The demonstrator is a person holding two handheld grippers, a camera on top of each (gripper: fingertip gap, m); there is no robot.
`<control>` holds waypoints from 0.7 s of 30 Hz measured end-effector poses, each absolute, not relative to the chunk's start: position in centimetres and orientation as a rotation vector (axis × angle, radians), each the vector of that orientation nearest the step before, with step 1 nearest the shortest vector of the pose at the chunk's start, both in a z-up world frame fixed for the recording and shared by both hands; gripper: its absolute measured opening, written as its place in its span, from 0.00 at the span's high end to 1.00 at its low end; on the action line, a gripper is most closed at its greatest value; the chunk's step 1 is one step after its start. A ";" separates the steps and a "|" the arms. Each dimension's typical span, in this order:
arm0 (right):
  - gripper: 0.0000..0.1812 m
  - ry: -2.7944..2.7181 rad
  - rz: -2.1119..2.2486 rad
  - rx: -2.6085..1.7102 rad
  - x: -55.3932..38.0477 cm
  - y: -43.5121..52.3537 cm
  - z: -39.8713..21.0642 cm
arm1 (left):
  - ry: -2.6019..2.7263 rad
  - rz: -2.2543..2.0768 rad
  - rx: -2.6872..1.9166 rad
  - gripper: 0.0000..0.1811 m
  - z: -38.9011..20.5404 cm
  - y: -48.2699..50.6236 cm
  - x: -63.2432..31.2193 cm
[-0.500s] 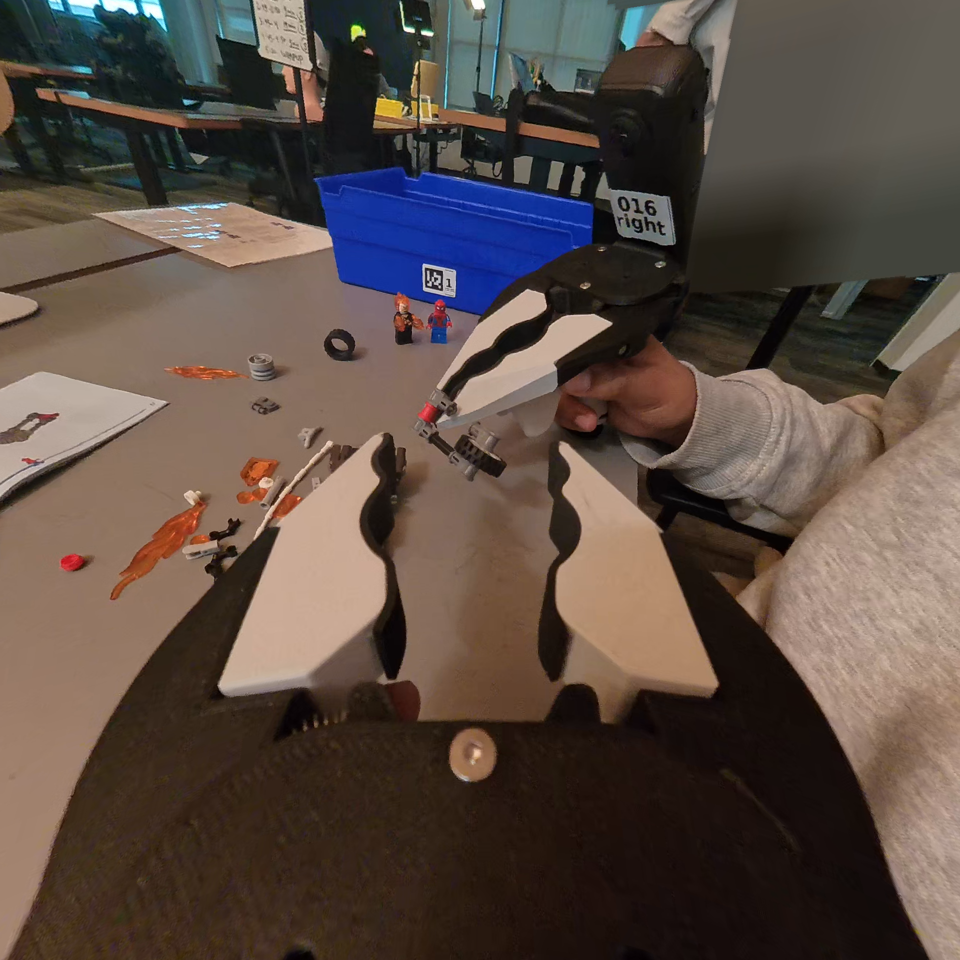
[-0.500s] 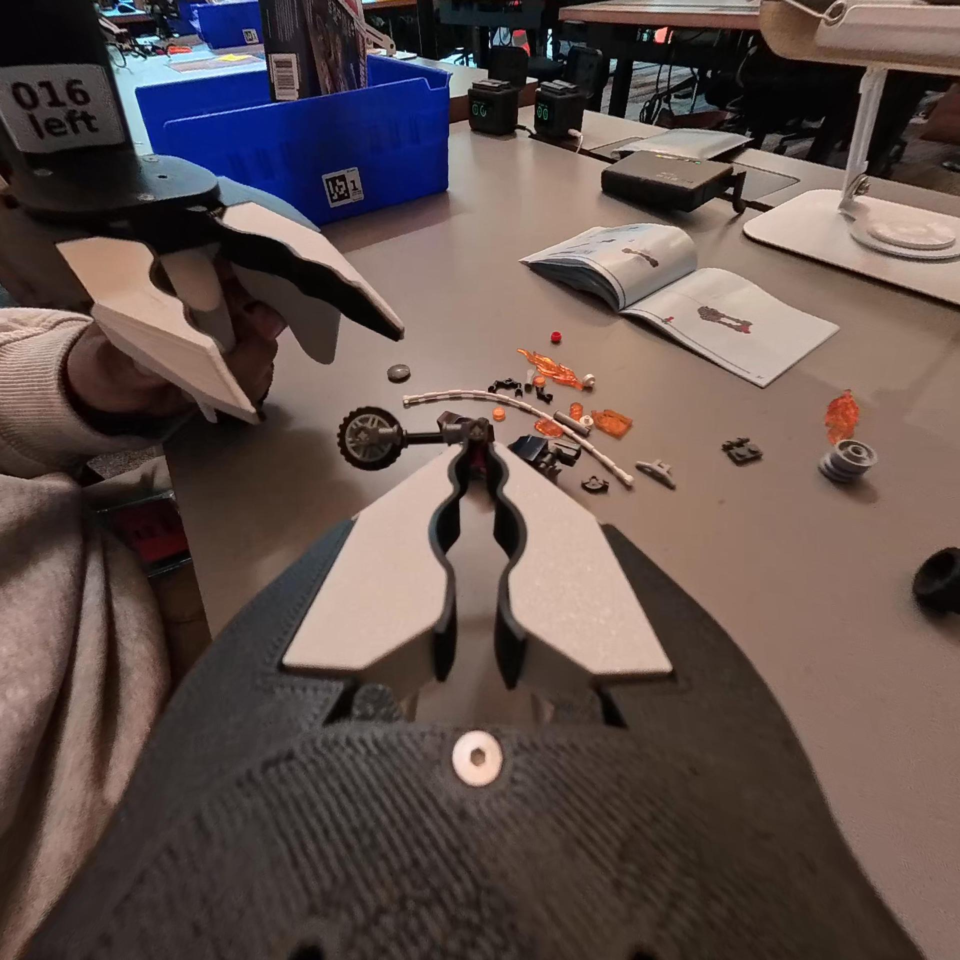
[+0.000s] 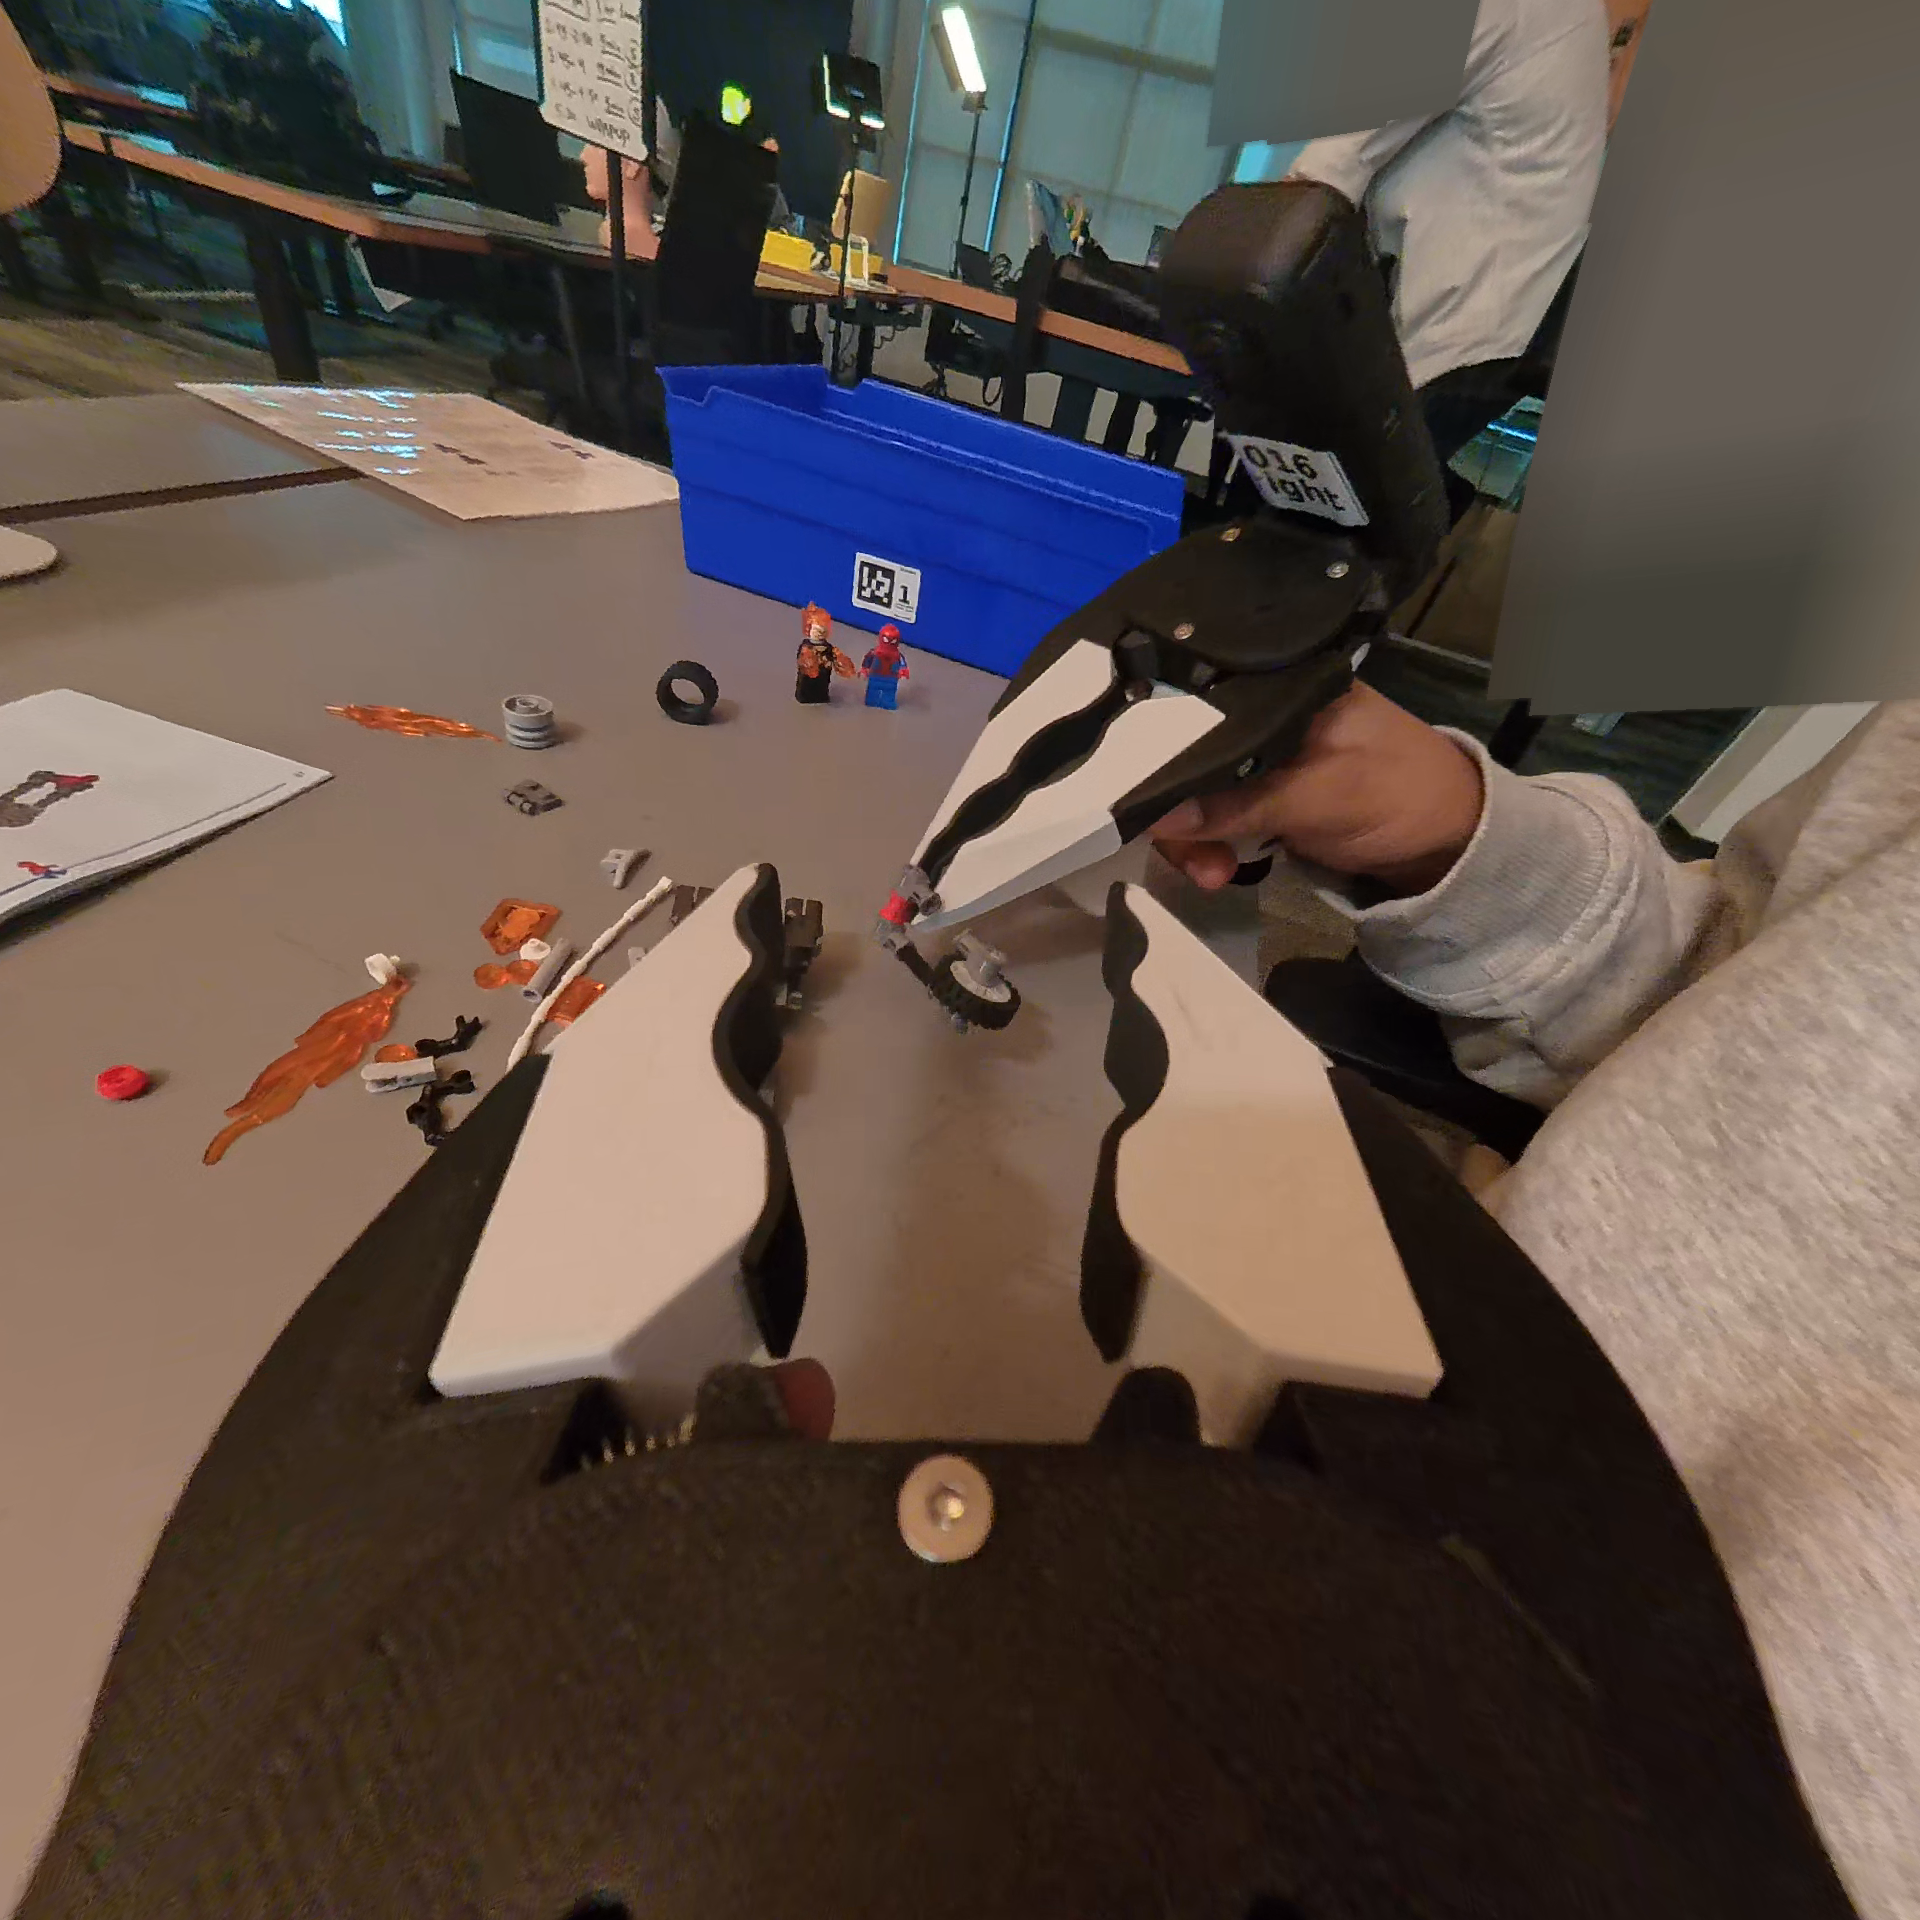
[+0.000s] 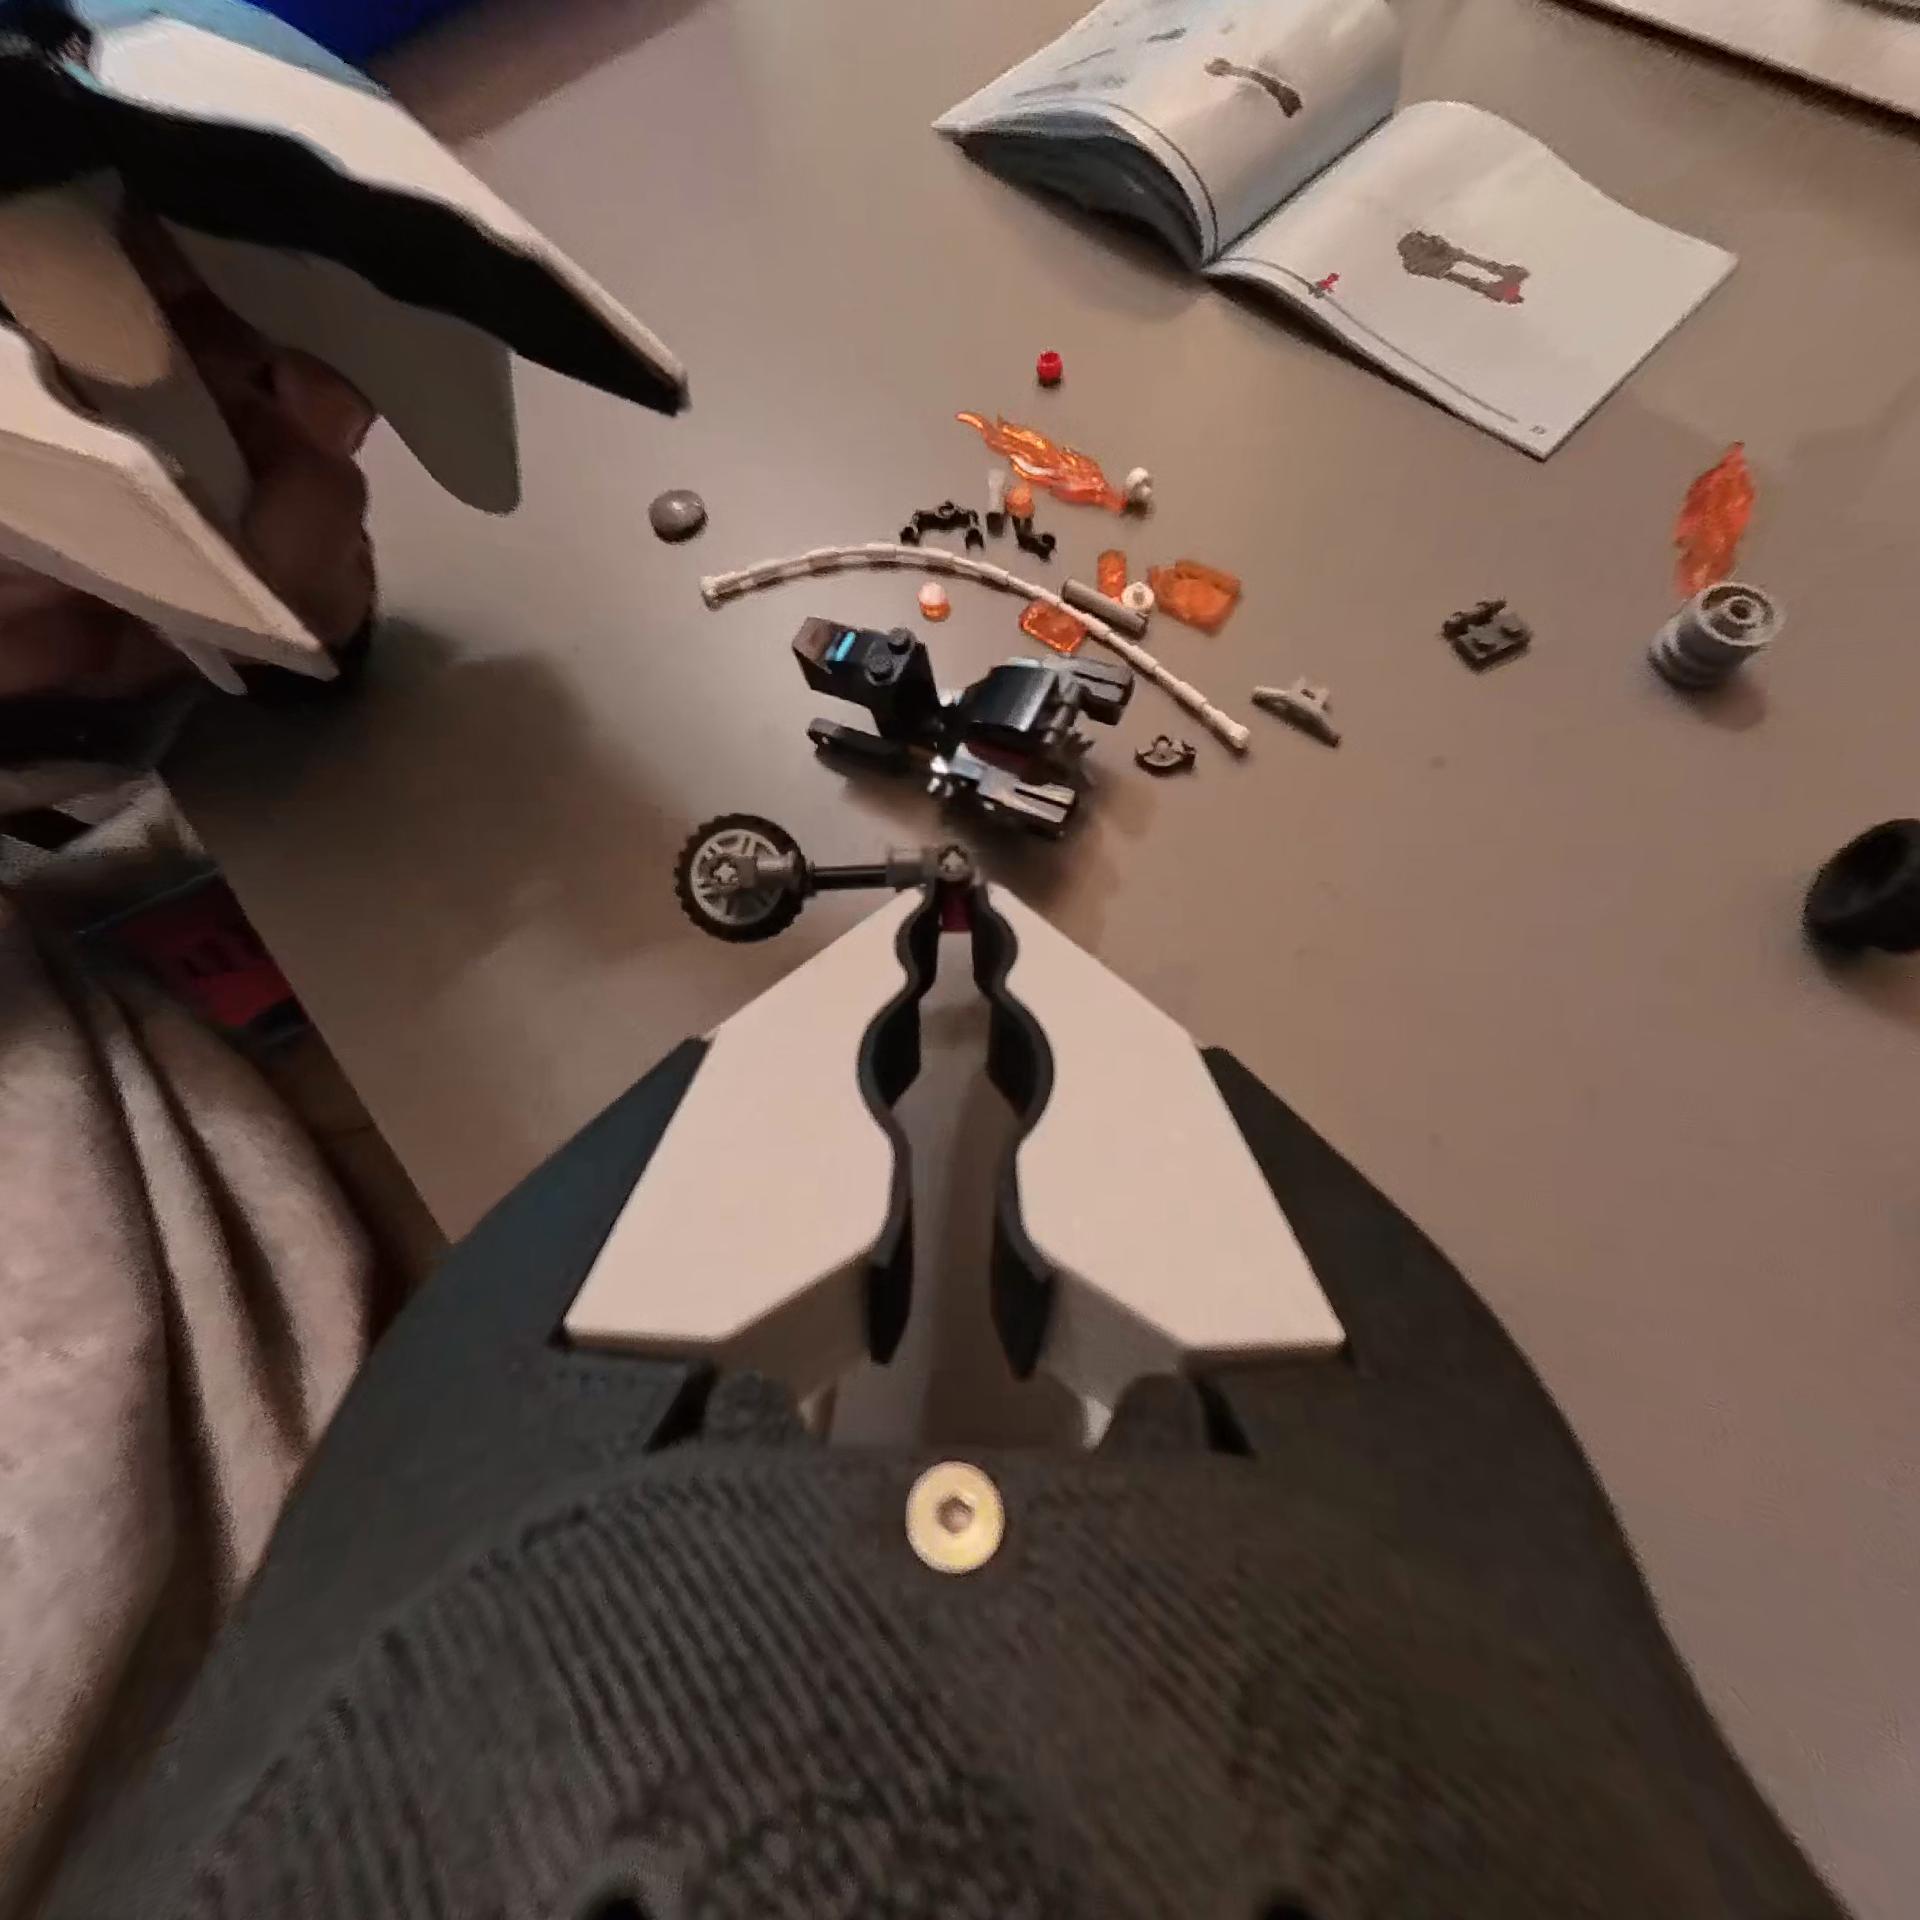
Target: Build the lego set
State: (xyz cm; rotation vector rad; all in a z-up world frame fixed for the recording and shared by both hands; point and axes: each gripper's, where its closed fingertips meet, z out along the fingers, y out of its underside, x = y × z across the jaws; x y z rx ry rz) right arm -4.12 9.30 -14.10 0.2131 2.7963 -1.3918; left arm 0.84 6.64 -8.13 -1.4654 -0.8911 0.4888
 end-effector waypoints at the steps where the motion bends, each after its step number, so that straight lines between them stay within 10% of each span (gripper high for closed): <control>1: 0.98 2.840 -1.366 0.212 -4.3 9.5 -14.4 | -0.894 0.482 -1.463 0.67 -8.1 6.6 0.8; 21: 0.94 2.800 -1.319 0.311 -5.5 10.3 -15.1 | -0.901 0.463 -1.470 0.66 -8.3 6.8 0.6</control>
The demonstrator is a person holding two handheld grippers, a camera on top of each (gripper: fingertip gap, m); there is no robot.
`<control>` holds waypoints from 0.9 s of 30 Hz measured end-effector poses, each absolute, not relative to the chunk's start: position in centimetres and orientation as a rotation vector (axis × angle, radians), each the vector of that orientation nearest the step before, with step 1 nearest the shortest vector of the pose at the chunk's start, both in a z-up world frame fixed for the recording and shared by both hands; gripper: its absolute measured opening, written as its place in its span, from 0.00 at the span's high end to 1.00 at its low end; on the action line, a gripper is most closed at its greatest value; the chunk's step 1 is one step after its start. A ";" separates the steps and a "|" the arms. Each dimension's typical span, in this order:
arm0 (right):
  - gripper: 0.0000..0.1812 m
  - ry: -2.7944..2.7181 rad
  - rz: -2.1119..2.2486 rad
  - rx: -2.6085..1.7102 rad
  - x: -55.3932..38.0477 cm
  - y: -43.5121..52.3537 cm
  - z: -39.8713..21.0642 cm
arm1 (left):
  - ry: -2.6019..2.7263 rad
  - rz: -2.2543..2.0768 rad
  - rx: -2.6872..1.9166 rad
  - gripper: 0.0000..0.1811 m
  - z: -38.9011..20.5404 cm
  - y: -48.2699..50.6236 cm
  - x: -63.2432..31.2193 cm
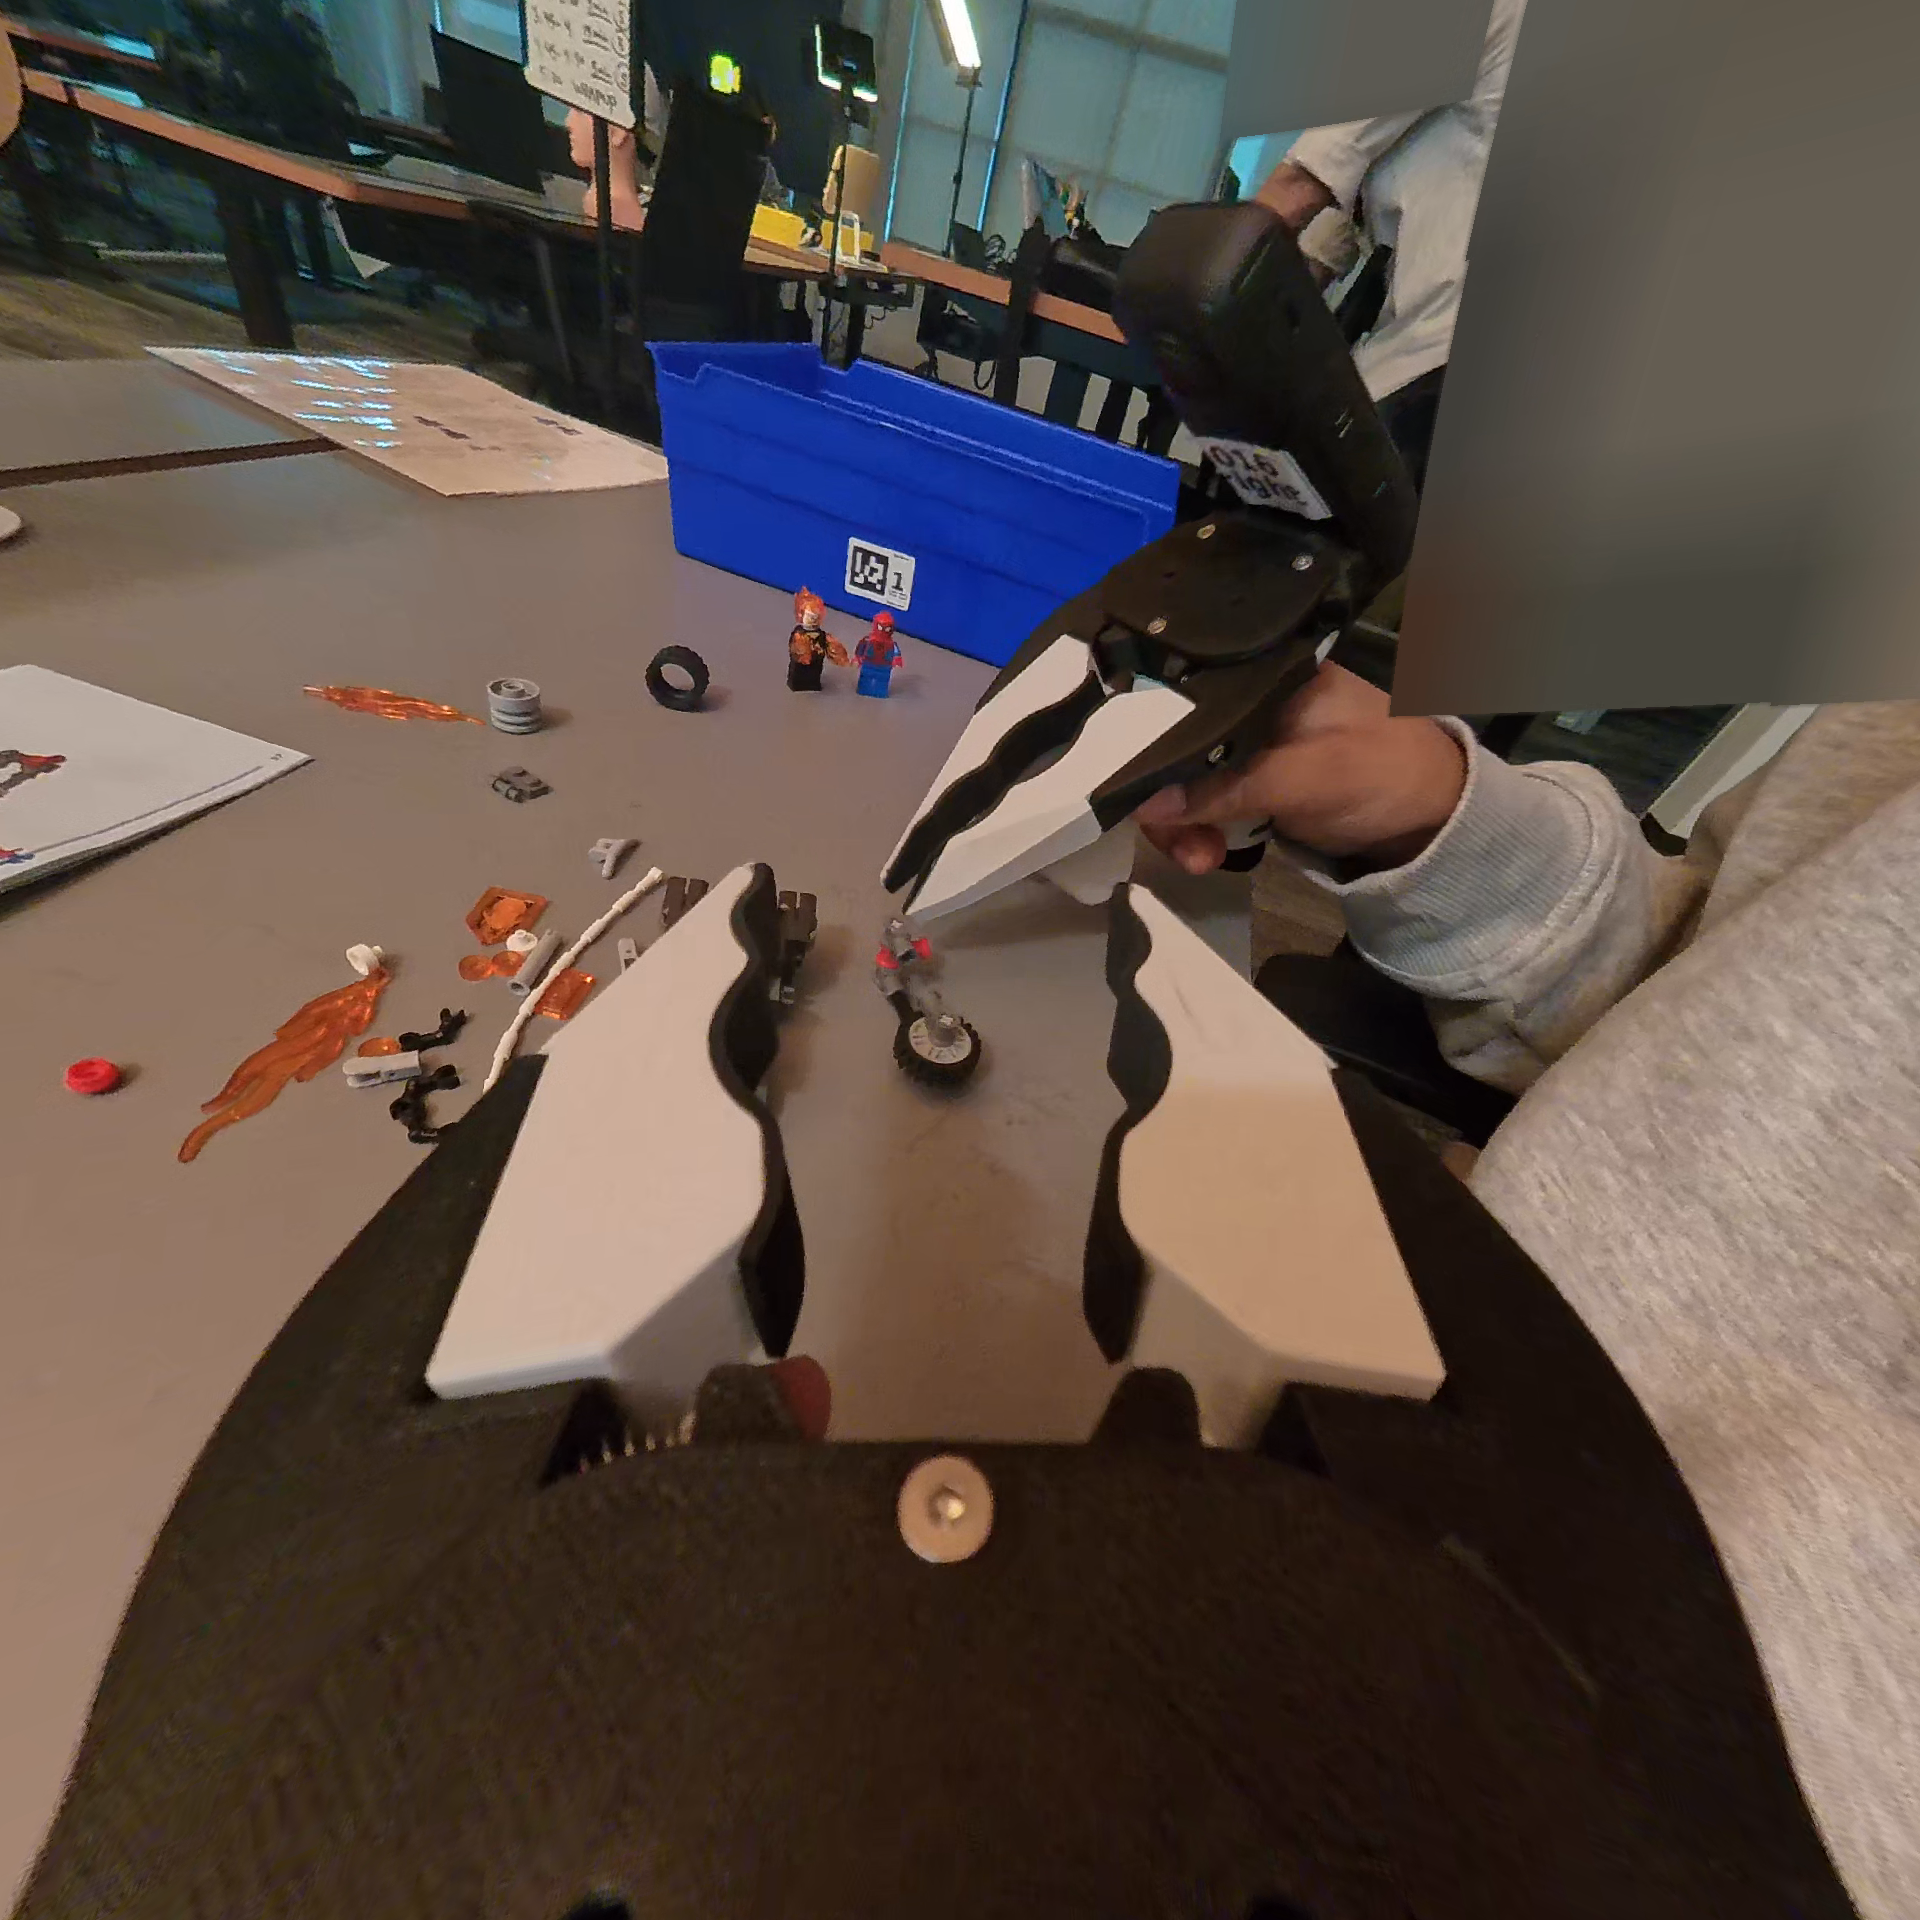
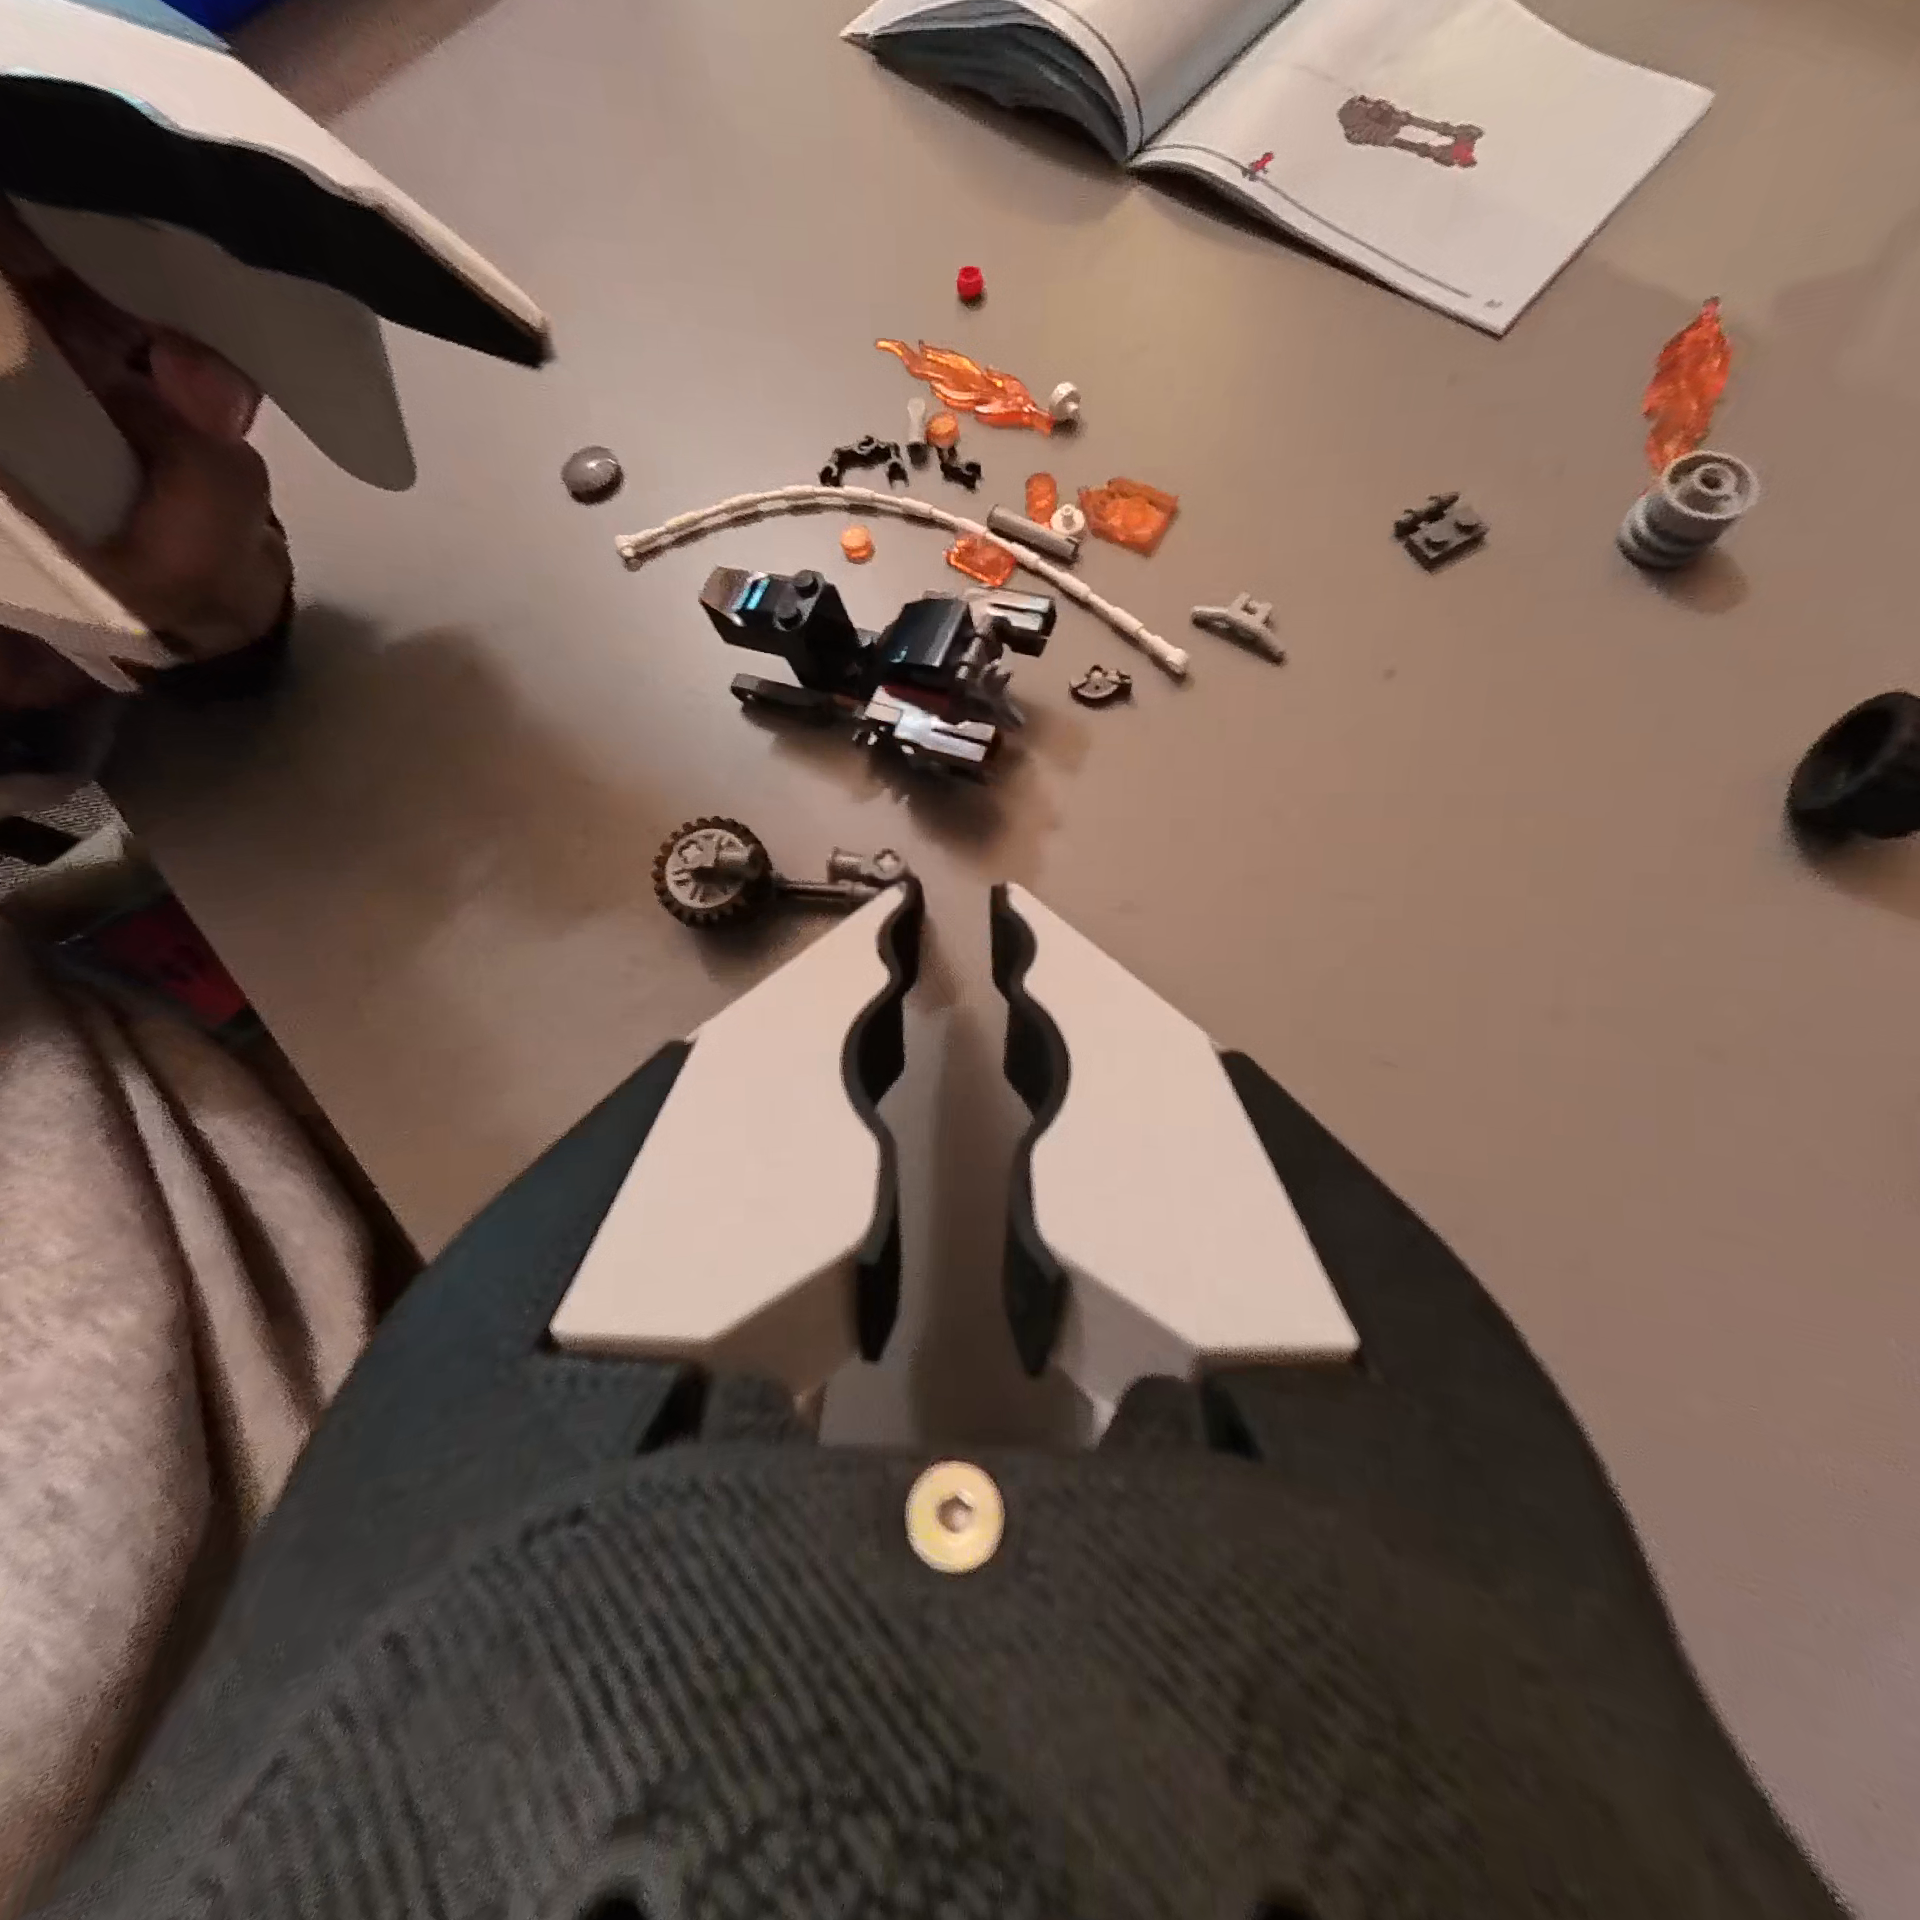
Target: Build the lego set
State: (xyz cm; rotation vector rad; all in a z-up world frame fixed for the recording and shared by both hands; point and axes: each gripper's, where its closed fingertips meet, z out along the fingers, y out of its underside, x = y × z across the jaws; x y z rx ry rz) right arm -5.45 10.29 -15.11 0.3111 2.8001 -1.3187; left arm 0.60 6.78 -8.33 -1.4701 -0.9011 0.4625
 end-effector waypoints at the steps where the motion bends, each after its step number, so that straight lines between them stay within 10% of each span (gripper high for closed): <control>1: 0.94 2.802 -1.313 0.316 -5.6 10.4 -15.3 | -0.902 0.461 -1.469 0.66 -8.3 6.8 0.6; 13: 1.00 2.420 -2.208 0.300 -9.1 11.7 -6.6 | -0.905 0.510 -1.472 0.69 -8.2 6.3 0.7; 27: 0.96 2.343 -2.305 0.271 -9.5 11.9 -6.5 | -1.029 0.698 -1.278 0.69 -6.5 1.4 0.2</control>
